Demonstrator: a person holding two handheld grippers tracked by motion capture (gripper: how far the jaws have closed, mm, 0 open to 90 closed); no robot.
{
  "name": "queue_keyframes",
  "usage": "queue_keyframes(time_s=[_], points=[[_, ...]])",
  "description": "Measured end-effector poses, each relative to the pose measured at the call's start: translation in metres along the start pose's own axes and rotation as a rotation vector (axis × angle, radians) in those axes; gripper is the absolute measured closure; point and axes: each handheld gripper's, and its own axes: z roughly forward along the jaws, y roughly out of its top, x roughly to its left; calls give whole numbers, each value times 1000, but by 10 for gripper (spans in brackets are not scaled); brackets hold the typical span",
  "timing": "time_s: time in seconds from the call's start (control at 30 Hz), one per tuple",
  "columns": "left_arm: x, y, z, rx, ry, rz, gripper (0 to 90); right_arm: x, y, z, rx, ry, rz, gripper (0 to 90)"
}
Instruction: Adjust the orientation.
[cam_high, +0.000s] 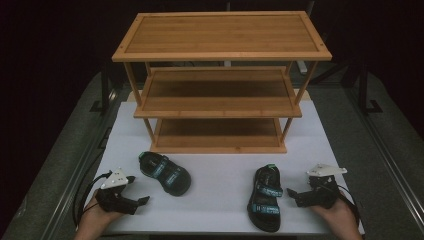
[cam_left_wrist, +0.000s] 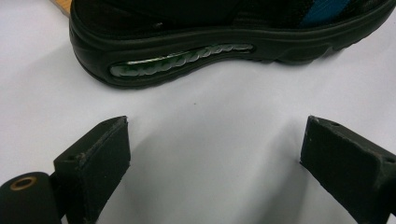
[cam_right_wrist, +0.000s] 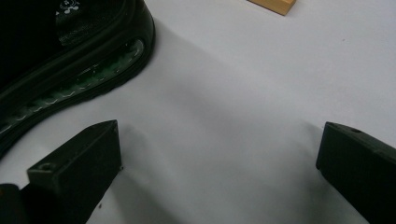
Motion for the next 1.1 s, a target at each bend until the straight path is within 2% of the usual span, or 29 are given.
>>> queue_keyframes(time_s=[0.23,0.3,0.4,0.6,0.67,0.77,0.8,0.87,1.07,1.1], points=[[-2,0,0,2,13,13,90,0,0,0,0,1,1,0],[-1,-1,-2,-14,4,17,175,0,0,0,0,1,1,0],[-2,-1,-2,-12,5,19,212,0,0,0,-1,1,1,0],[-1,-1,-10,-42,-33,9,476,0,0,0,-1,1,1,0],[-2,2,-14,-62,-61,6,584,0,0,0,-1,1,2,0],[-3,6,-17,-84,-68,12,770,0,0,0,0,1,1,0],[-4,8,-19,-92,-73,14,770,0,0,0,0,1,1,0],[-8,14,-22,-97,-85,8,900,0,0,0,0,1,1,0],[-16,21,-15,-86,-130,26,900,0,0,0,-1,1,2,0],[-20,23,-11,-81,-149,43,900,0,0,0,0,1,1,0]])
